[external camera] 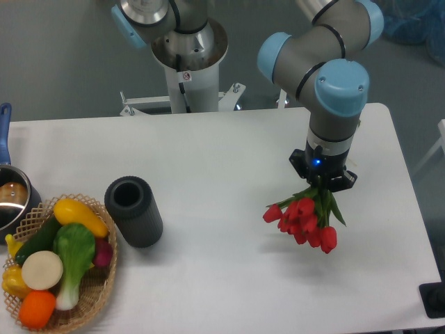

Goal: Insert the flowers into the vase
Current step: 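Hold the red tulip bunch in the gripper and begin moving toward the vase, then swing the tulips over the black vase and lower stems into it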

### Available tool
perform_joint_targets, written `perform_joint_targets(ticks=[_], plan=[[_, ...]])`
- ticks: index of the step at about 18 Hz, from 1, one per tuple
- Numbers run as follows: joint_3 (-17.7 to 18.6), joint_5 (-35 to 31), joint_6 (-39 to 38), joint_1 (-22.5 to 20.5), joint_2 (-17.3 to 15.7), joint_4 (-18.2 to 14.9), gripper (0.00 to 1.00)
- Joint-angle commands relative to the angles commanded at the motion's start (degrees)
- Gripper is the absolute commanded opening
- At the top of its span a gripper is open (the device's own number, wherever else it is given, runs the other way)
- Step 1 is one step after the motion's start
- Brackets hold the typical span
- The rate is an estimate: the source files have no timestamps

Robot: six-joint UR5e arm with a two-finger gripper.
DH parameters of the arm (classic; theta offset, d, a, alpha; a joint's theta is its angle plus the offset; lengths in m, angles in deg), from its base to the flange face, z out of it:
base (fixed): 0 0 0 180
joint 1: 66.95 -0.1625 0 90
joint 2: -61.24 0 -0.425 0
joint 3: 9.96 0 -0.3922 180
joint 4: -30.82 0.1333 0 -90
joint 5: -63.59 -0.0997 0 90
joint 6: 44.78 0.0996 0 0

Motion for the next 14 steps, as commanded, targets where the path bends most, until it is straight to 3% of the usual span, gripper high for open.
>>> perform_joint_targets(ticks=[7, 14], plan=[[-0.3, 13.9, -1.5, 2.6, -0.3, 0.5, 0.0], [-1.8, 33.0, -8.4, 6.9, 2.5, 3.0, 0.0]])
